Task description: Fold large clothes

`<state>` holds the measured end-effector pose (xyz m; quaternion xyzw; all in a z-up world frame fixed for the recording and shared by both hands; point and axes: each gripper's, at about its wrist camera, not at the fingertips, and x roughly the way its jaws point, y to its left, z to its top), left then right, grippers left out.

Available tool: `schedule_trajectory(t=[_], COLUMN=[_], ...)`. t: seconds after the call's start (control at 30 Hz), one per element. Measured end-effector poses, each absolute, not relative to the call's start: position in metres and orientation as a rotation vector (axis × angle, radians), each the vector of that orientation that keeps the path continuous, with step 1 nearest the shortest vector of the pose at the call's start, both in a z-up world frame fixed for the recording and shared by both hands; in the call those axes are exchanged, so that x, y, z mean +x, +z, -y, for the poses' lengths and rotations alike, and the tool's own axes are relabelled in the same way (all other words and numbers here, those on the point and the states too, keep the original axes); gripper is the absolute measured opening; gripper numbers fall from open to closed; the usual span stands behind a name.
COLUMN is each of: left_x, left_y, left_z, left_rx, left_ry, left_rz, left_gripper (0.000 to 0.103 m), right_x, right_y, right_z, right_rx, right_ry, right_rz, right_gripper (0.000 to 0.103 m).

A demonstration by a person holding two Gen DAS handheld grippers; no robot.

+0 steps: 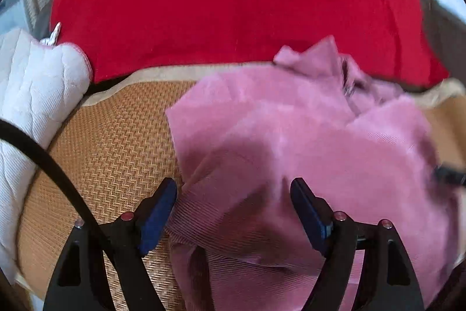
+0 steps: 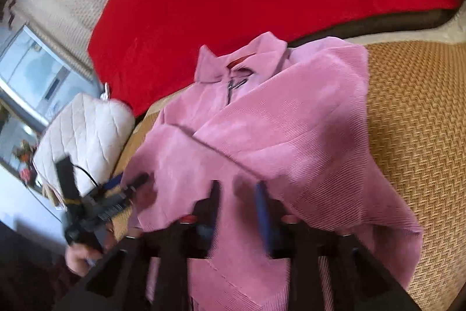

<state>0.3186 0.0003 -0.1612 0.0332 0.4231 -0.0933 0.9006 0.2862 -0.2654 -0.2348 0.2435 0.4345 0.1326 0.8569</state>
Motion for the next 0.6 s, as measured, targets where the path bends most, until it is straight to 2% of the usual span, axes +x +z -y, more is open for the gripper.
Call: schedule_trajectory(t=[0.03, 0.07, 0.2, 0.33, 0.47, 0.6], left_x=[0.317, 0.316, 0.325, 0.318, 0.303, 0.272], left_y=[-0.157, -0.156, -0.187, -0.177, -0.16, -0.159], left_z=[-0.003, -0.004, 0.006, 0.011, -0.008, -0.024], left_rx=[0.038, 0.03, 0.146, 0.202, 0.092, 0.049], left_ry=[-0.209, -0.218, -0.198, -0.211, -0.267, -0.285], left_rz=[-0.856, -0.849, -0.992, -0.958, -0.926, -0.922], left_gripper=[0.081, 0.081, 0.081, 0.081, 0.081, 0.081], right_x=[0.285, 0.285, 0.287, 0.278, 0.257, 0.248], right_y=[-0.236, -0.237, -0.257, -0.244, -0.224, -0.239], right_z=[0.261, 0.257, 0.234, 0.235, 0.24, 0.225], right_rx=[0.495, 0.485, 0.33, 0.297, 0.318, 0.286], right_ry=[0.28, 0.286, 0.247, 0.256, 0.339, 0.405], right_rz=[-0.911, -0.903, -0.961, -0.921, -0.825, -0.891], right_gripper=[0.075, 0.076, 0.071, 0.066, 0.066, 0.066])
